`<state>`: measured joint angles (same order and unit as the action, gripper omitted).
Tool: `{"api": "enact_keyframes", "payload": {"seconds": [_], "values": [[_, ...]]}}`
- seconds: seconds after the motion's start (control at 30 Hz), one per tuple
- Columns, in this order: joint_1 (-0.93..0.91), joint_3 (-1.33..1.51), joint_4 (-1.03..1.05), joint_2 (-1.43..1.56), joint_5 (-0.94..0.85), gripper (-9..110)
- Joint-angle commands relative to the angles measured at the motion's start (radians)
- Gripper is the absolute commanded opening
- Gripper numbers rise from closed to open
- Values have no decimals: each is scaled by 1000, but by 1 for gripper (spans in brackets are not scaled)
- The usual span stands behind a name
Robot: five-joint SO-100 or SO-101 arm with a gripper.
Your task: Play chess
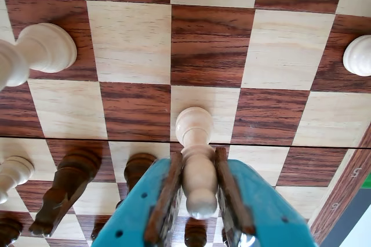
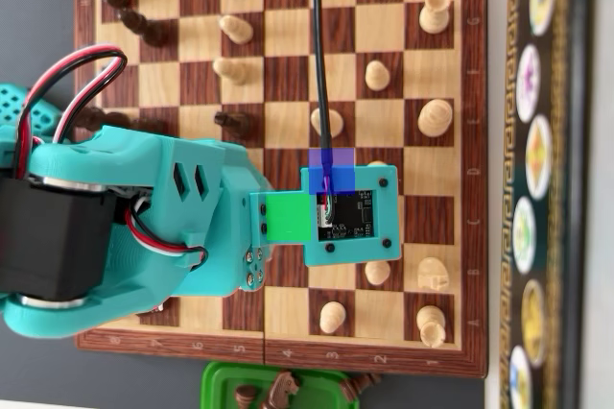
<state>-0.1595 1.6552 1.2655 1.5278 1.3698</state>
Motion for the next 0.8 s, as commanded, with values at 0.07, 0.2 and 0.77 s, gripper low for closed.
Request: {"api": "enact_keyframes", "payload": {"seconds": [0.07,0.2,0.77], "values": [[0,-46,-2,9,-8,7],[-2,-46,-2,9,-8,7],[0,-46,-2,9,-26,12]]}}
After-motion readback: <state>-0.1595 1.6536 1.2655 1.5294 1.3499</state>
